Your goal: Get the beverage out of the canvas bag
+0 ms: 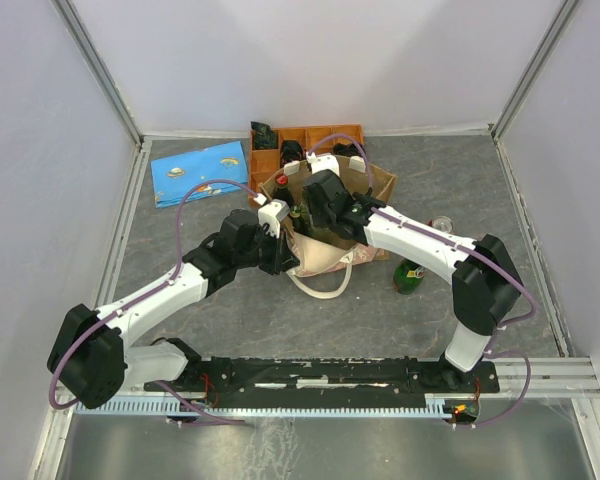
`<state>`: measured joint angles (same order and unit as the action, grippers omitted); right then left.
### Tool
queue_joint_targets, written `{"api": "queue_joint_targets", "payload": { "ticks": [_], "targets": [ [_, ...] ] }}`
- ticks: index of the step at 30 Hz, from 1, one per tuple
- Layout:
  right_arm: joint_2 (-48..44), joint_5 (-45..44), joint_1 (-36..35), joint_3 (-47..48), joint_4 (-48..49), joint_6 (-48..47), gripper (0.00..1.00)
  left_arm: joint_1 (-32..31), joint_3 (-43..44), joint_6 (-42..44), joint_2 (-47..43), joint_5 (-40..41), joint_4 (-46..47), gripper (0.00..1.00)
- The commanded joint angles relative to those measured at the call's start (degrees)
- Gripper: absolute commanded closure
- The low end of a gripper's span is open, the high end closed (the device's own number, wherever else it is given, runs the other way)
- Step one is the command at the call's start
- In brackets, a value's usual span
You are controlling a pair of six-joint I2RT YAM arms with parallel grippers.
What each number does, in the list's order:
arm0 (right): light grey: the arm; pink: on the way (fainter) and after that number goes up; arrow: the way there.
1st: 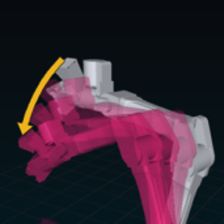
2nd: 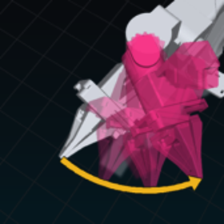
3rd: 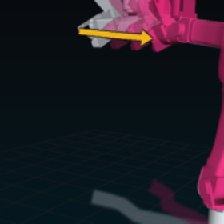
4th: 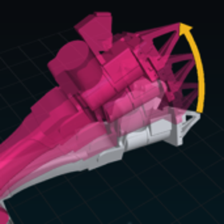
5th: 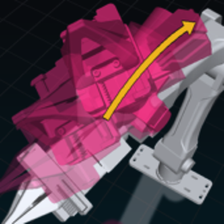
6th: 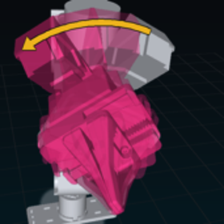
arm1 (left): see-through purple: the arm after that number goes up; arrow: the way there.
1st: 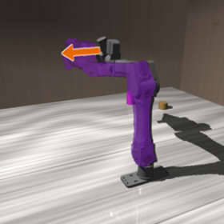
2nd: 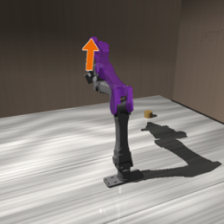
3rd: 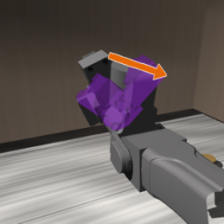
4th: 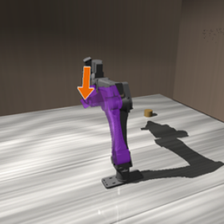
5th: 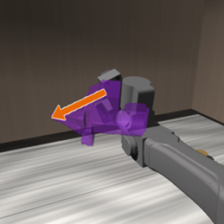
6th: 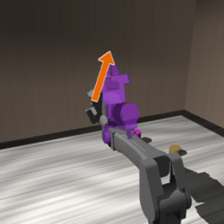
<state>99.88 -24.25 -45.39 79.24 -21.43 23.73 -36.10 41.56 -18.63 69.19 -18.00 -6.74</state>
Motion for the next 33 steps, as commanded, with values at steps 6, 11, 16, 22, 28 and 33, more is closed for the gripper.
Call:
{"api": "queue_joint_targets", "payload": {
  "ticks": [6, 11, 16, 22, 28, 33],
  "targets": [
    [-1.50, -0.81, -0.27, 1.18, 1.84, -1.80, 1.00, -0.20, -1.57, -1.85, -0.19, 0.55, -3.61, 0.97],
    [-5.97, -1.48, -0.96, 3.96, 2.41, -5.88, 1.00, -0.20, -1.49, -1.68, -0.32, 1.33, -3.62, 0.97],
    [-9.67, -3.15, -1.83, 11.02, 0.60, -11.30, 1.00, -0.20, -1.47, -1.58, 0.07, 1.22, -3.58, 0.97],
    [-13.85, -6.52, -3.18, 17.45, -1.24, -15.36, 1.00, -0.25, -1.75, -1.89, 0.06, 1.16, -3.03, 0.97],
    [-18.47, -12.22, -3.57, 23.16, -1.45, -20.69, 1.00, -0.23, -1.76, -2.00, 0.40, 0.87, -2.82, 0.97],
    [-21.71, -20.55, -3.54, 26.69, 1.09, -28.61, 1.00, -0.25, -2.25, -2.27, 0.58, 0.56, -2.28, 0.97]
  ]
}}
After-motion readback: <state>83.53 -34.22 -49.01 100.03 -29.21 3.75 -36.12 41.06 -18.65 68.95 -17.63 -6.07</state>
